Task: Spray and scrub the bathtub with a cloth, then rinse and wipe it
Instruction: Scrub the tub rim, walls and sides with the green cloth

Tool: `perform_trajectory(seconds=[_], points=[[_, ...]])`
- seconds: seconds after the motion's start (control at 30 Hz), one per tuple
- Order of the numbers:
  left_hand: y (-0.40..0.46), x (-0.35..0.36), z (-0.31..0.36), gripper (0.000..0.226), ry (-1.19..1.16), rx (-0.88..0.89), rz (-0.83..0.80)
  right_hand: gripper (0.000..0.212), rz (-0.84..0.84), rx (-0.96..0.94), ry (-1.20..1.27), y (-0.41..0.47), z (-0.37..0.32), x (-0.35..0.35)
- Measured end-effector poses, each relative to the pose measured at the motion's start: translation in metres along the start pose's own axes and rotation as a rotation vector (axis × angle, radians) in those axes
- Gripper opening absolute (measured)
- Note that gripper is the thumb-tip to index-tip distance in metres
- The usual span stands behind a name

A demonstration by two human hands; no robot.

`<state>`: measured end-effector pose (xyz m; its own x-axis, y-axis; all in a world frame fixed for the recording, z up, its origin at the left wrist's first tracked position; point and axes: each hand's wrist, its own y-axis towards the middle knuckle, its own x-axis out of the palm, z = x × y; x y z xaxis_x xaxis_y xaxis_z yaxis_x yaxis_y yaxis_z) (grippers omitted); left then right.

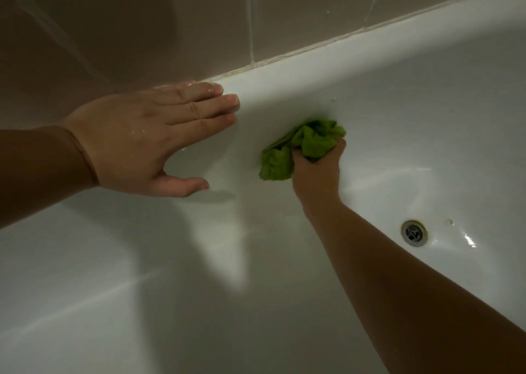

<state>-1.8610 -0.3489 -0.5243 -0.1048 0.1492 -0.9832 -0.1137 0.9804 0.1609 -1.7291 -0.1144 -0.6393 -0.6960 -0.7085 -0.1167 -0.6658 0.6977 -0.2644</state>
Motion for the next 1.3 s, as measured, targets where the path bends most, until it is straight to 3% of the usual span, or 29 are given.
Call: perform_trajectory(seconds=[0.23,0.43,0.53,0.63,0.73,0.87,0.93,1.07,1.17,1.3], points=[[0.011,0.001,0.001,0.088,0.007,0.002,0.005,0.05,-0.125,0.311,0.08,-0.011,0.036,0.025],[0.019,0.004,0.0,0.086,-0.001,-0.007,0.009,0.048,-0.016,0.166,0.027,0.016,0.051,0.003],[0.022,0.006,0.0,0.086,-0.02,-0.004,0.009,0.051,0.038,0.334,0.033,0.022,0.074,0.0],[0.025,0.006,0.0,0.087,-0.023,0.0,0.01,0.047,-0.074,0.458,0.016,0.01,0.088,0.017],[0.025,0.006,0.0,0.088,-0.018,-0.008,0.017,0.056,-0.162,0.385,0.019,0.006,0.09,0.023],[0.024,0.007,0.001,0.089,-0.017,-0.023,0.02,0.044,0.012,0.203,-0.132,0.024,0.089,-0.003],[0.024,0.008,0.003,0.089,-0.014,-0.019,0.021,0.038,0.068,0.246,-0.172,0.029,0.1,-0.011],[0.026,0.007,0.003,0.089,-0.012,-0.017,0.018,0.023,-0.095,0.326,-0.199,0.017,0.12,0.005],[0.027,0.008,0.003,0.09,-0.022,-0.026,0.007,0.029,-0.151,0.258,-0.181,0.016,0.113,0.007],[0.027,0.009,0.002,0.091,-0.023,-0.029,0.008,0.036,-0.013,0.16,-0.218,0.042,0.108,-0.024]])
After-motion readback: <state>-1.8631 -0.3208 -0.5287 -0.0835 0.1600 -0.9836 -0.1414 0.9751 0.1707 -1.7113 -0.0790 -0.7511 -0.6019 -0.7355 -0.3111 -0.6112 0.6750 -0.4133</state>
